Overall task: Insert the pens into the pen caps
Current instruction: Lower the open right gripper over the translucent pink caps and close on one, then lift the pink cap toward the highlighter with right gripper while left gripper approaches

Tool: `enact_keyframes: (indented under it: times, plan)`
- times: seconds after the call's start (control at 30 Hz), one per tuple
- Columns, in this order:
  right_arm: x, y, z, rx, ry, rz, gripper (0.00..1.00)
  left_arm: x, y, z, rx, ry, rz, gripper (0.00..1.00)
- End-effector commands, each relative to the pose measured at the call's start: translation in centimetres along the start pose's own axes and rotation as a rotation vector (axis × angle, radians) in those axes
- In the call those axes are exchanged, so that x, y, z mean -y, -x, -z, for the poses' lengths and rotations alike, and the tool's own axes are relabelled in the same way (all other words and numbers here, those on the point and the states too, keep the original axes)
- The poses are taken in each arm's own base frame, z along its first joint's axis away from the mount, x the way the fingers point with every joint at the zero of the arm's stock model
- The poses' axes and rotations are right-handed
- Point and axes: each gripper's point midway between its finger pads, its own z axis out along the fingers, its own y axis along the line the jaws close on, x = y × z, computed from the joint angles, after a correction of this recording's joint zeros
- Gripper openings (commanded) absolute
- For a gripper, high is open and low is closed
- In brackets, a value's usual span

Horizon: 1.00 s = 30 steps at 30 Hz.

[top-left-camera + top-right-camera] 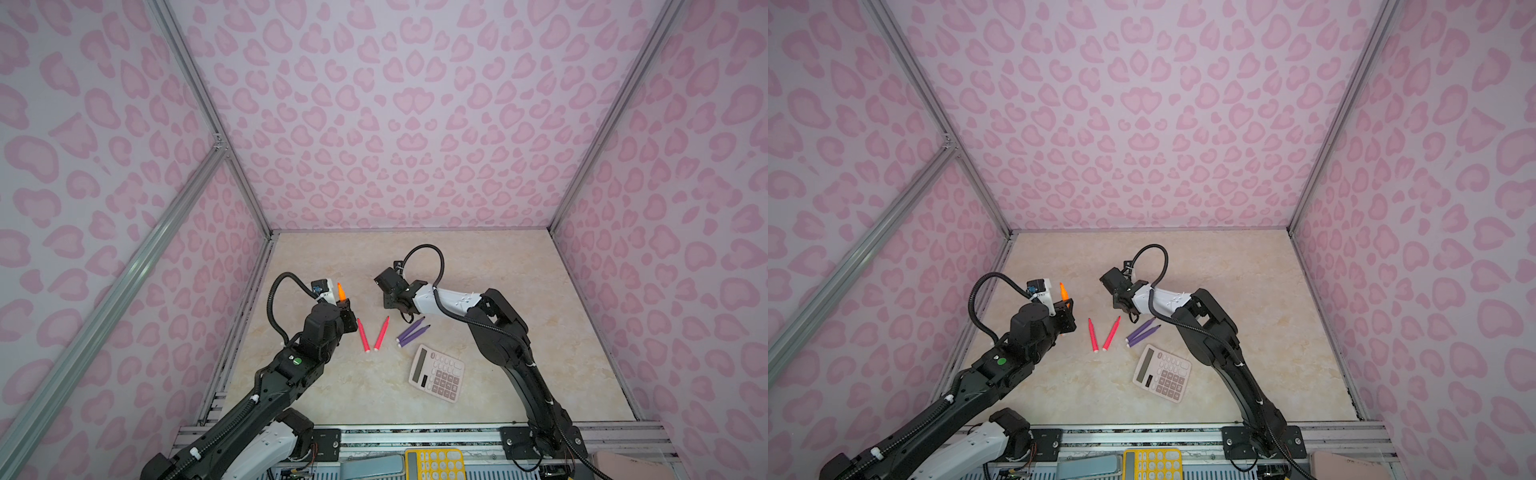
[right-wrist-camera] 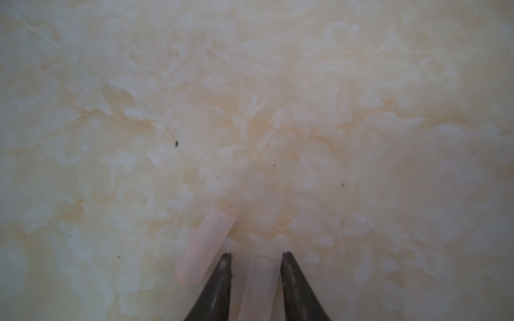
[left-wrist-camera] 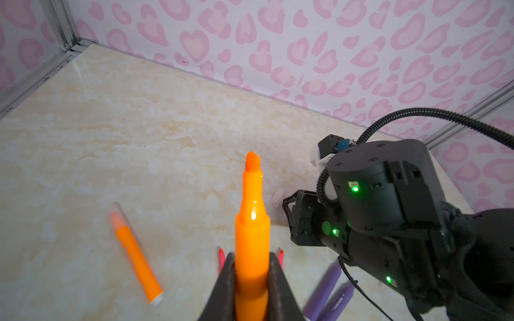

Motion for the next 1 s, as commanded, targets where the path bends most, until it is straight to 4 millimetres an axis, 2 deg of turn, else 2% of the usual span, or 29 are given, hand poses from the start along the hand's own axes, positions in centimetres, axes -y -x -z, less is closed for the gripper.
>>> enact_keyframes:
  times: [0.0, 0.43, 0.63, 0.83, 0.97]
  plan:
    - [0.8, -1.6, -0.4, -0.049, -0.039, 0.029, 0.34, 0.4, 0.9, 0.3, 0.025, -0.014, 0.010, 0.03]
    - [1.0, -1.6, -0.6, -0.048, -0.052, 0.027, 0.25, 0.3, 0.8, 0.3, 0.024, -0.014, 0.010, 0.03]
    - [1.4, -1.6, -0.6, -0.049, -0.065, 0.017, 0.17, 0.6, 0.8, 0.3, 0.022, -0.028, 0.008, 0.03]
    - [1.6, -1.1, 0.3, -0.025, -0.040, -0.011, 0.12, 1.0, 0.8, 0.4, 0.027, -0.058, 0.003, 0.04]
    - [1.7, 0.2, 2.0, 0.017, -0.001, -0.044, 0.10, 1.9, 0.8, 0.7, 0.029, -0.115, -0.004, 0.03]
